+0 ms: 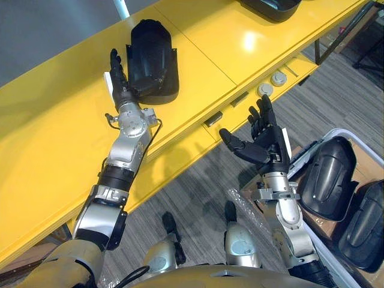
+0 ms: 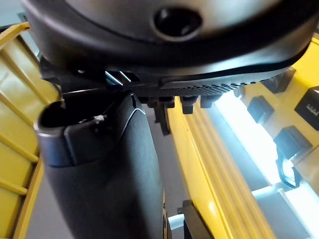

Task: Walk over and take three plastic housings, then place them on the shelf

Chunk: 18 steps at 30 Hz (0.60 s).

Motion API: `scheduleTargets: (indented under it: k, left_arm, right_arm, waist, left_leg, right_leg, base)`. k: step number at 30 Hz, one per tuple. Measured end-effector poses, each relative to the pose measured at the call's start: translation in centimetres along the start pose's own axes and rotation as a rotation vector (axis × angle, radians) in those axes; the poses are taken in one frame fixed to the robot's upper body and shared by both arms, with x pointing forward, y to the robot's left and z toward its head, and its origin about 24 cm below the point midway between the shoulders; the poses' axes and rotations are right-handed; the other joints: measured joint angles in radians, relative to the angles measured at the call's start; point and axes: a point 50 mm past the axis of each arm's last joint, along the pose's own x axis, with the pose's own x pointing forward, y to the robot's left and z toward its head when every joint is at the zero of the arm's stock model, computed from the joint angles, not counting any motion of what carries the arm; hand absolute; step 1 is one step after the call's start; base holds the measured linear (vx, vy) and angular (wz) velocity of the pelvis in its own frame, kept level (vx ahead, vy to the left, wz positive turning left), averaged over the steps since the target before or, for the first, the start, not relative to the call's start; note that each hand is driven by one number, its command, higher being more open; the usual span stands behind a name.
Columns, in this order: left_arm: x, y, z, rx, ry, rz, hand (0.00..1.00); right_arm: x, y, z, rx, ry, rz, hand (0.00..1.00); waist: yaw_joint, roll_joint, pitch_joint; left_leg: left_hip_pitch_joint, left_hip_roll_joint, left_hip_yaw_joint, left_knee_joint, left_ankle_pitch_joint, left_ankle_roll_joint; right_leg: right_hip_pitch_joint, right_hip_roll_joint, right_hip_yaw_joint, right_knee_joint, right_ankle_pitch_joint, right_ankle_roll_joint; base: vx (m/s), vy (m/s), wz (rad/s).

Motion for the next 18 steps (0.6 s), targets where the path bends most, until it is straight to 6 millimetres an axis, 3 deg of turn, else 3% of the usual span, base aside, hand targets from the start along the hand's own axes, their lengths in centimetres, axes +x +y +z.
scheduleTargets:
  k: [5, 11, 16, 18]
  left_arm:
    - [-0.2, 0.2, -0.7, 0.072, 0.012, -0.004, 1.00]
    - [-1.1, 0.9, -2.9, 0.080, 0.090, -0.074, 1.00]
    - [-2.0, 1.4, -4.2, 0.019, 0.155, -0.161, 1.00]
    - [-2.4, 2.0, -5.1, 0.069, 0.179, -0.155, 1.00]
  right_arm:
    - [-0.5, 0.0, -1.3, -0.006, 0.062, 0.001, 1.00]
    - [-1.3, -0.3, -1.7, -0.059, 0.084, 0.007, 1.00]
    - [-0.8, -0.2, -1.3, -0.104, 0.056, 0.036, 1.00]
    - [0.4, -0.3, -0.5, -0.130, 0.012, 0.060, 1.00]
  waist:
    - [-0.001, 0.000, -0.017]
    - [-0.004, 0.005, -0.087]
    - [-0.001, 0.017, -0.121]
    - [0.003, 0.028, -0.139]
  left_leg:
    - [0.015, 0.002, -0.001, 0.000, 0.002, -0.003]
    - [0.016, 0.010, -0.012, 0.000, 0.006, -0.008]
    - [0.020, 0.012, -0.027, -0.001, 0.015, -0.008]
    - [0.019, 0.012, -0.033, -0.001, 0.017, -0.008]
  right_leg:
    - [0.022, 0.002, -0.005, -0.013, 0.000, 0.000]
    - [0.034, 0.010, -0.032, -0.017, 0.000, 0.000]
    - [0.052, 0.011, -0.057, -0.017, -0.002, -0.002]
    - [0.055, 0.012, -0.064, -0.017, -0.002, -0.002]
  base:
    - [0.00, 0.000, 0.00]
    - [0.01, -0.015, 0.07]
    - [-0.05, -0.007, 0.10]
    - [-0.07, 0.000, 0.07]
